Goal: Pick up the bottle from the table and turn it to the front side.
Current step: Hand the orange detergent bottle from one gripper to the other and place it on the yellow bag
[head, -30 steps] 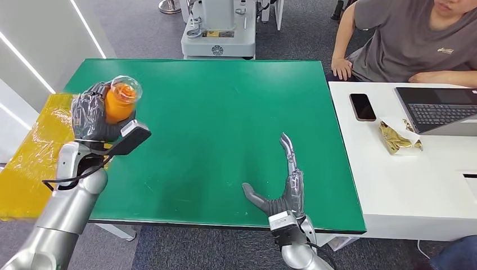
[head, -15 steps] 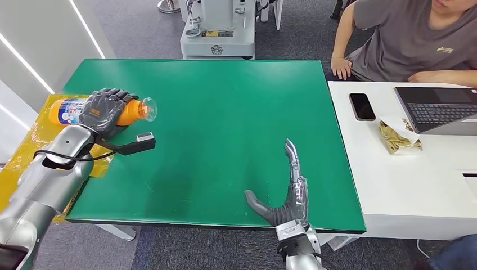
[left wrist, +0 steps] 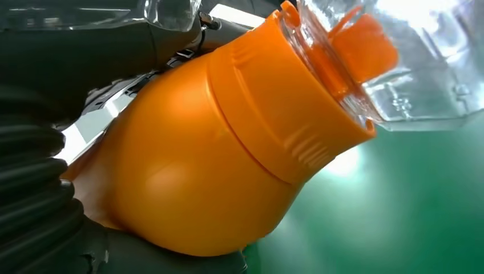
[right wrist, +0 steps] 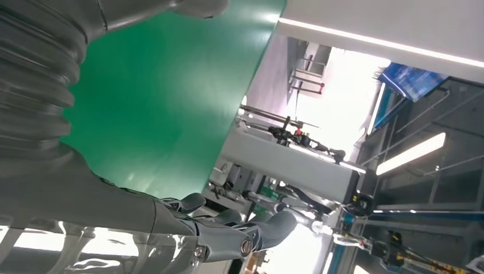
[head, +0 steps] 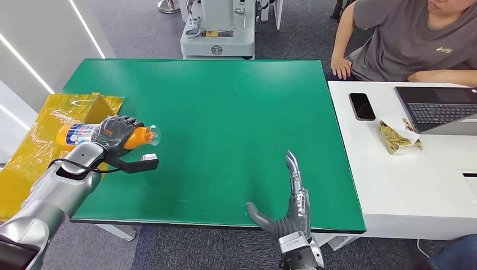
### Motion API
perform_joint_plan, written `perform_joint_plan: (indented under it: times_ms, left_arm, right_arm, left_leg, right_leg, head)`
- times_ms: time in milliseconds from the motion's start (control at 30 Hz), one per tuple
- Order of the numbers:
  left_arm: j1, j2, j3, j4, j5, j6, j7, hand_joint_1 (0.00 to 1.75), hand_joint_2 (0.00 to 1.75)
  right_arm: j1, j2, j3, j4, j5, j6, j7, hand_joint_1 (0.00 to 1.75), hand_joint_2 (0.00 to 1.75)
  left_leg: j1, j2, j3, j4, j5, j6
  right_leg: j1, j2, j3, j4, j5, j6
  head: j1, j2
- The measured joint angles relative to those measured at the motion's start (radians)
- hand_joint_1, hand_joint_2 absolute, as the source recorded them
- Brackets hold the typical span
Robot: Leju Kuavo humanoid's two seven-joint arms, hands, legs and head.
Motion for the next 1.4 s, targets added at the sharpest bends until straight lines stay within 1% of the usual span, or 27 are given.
perform_joint_plan:
  times_ms: [200, 400, 600, 800, 967, 1133, 1400]
  left_arm:
    - [0.007, 0.004, -0.003, 0.071, 0.01, -0.022, 0.0, 1.75, 1.75]
    - [0.016, 0.013, -0.004, 0.102, 0.004, -0.032, 0.01, 1.75, 1.75]
    - [0.04, 0.016, -0.005, 0.108, -0.02, 0.0, 0.013, 1.75, 1.75]
    - [0.052, 0.015, -0.01, 0.108, -0.064, 0.071, 0.014, 1.75, 1.75]
    - [0.053, 0.011, -0.034, 0.108, -0.119, 0.107, 0.059, 1.75, 1.75]
    - [0.057, 0.01, -0.041, 0.108, -0.147, 0.146, 0.106, 1.75, 1.75]
    - [0.062, -0.008, -0.046, 0.109, -0.166, 0.154, 0.145, 1.75, 1.75]
  right_arm:
    - [0.022, 0.0, 0.0, -0.003, -0.004, 0.007, 0.008, 0.0, 1.75]
    - [0.04, 0.0, 0.0, -0.018, 0.001, 0.009, 0.022, 0.0, 1.75]
    - [0.061, 0.0, 0.0, -0.029, 0.003, 0.009, 0.029, 0.0, 1.75]
    - [0.073, 0.002, -0.001, -0.031, 0.0, 0.026, 0.031, 0.0, 1.75]
    - [0.091, 0.003, -0.001, -0.03, -0.016, 0.032, 0.027, 0.0, 1.75]
    - [0.107, 0.014, -0.009, -0.032, -0.062, 0.026, 0.039, 0.0, 1.75]
    - [0.111, 0.019, -0.01, -0.03, -0.072, 0.02, 0.038, 0.0, 1.75]
  left_leg:
    - [0.0, 0.0, 0.0, 0.0, 0.0, 0.0]
    - [0.0, 0.0, -0.001, 0.0, 0.0, 0.0]
    - [0.0, 0.0, -0.001, 0.0, 0.0, 0.0]
    - [0.0, 0.0, -0.001, 0.0, 0.0, 0.0]
    - [0.0, 0.0, -0.001, 0.0, 0.0, 0.0]
    - [0.0, 0.0, -0.001, 0.0, 0.0, 0.0]
    - [0.0, 0.0, -0.001, 0.0, 0.0, 0.0]
  right_leg:
    - [0.0, 0.0, 0.0, 0.0, 0.0, 0.0]
    - [0.0, -0.001, 0.0, 0.0, 0.0, 0.0]
    - [0.0, -0.001, 0.0, 0.0, 0.0, 0.0]
    - [0.0, -0.001, 0.0, 0.0, 0.0, 0.0]
    - [0.0, -0.001, 0.0, 0.0, 0.0, 0.0]
    - [0.0, -0.001, 0.0, 0.0, 0.0, 0.0]
    - [0.0, -0.001, 0.0, 0.0, 0.0, 0.0]
  head:
    - [0.0, 0.0]
    - [0.0, 0.0]
    - [0.0, 0.0]
    - [0.0, 0.0]
    - [0.0, 0.0]
    - [0.0, 0.0]
    - [0.0, 0.0]
